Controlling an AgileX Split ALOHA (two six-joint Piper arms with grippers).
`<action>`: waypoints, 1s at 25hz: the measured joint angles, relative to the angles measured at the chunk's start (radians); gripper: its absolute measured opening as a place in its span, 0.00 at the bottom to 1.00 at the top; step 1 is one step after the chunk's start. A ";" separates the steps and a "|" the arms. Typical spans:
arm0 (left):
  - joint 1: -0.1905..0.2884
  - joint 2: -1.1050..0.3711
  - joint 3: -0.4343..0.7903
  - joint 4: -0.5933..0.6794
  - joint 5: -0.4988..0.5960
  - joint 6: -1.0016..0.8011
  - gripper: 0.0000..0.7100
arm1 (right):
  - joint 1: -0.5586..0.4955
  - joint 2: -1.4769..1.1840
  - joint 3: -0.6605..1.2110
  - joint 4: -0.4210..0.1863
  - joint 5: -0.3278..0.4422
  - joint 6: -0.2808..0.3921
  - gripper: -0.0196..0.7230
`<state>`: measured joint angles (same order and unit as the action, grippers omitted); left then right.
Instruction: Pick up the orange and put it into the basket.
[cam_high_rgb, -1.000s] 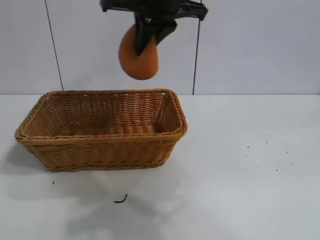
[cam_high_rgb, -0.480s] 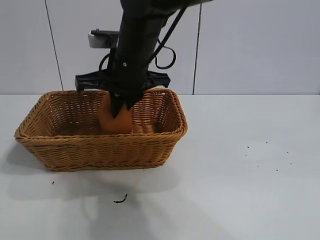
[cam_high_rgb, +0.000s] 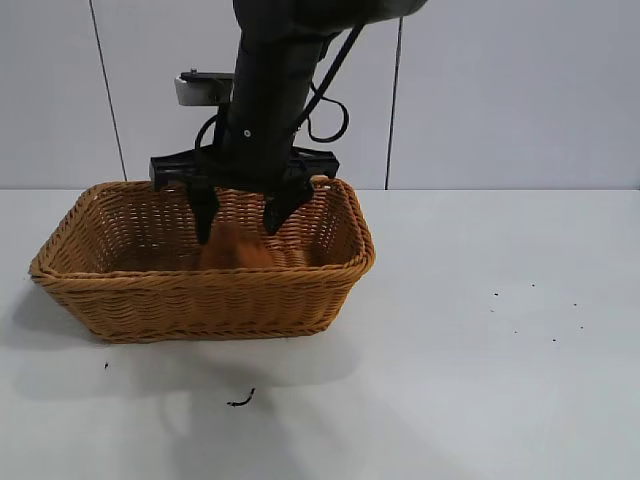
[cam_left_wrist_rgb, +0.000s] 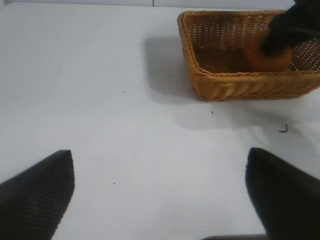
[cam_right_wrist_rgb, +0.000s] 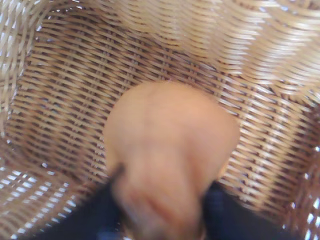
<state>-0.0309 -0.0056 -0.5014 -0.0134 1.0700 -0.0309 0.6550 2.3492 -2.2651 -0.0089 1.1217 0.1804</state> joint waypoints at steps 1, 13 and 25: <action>0.000 0.000 0.000 0.000 0.000 0.000 0.94 | -0.005 -0.002 -0.040 -0.003 0.035 0.000 0.87; 0.000 0.000 0.000 0.000 0.000 0.000 0.94 | -0.275 -0.009 -0.133 -0.088 0.098 0.013 0.88; 0.000 0.000 0.000 0.000 0.000 0.000 0.94 | -0.532 -0.009 -0.133 -0.105 0.099 0.016 0.87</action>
<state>-0.0309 -0.0056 -0.5014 -0.0134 1.0700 -0.0309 0.1232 2.3399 -2.3980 -0.1137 1.2206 0.1961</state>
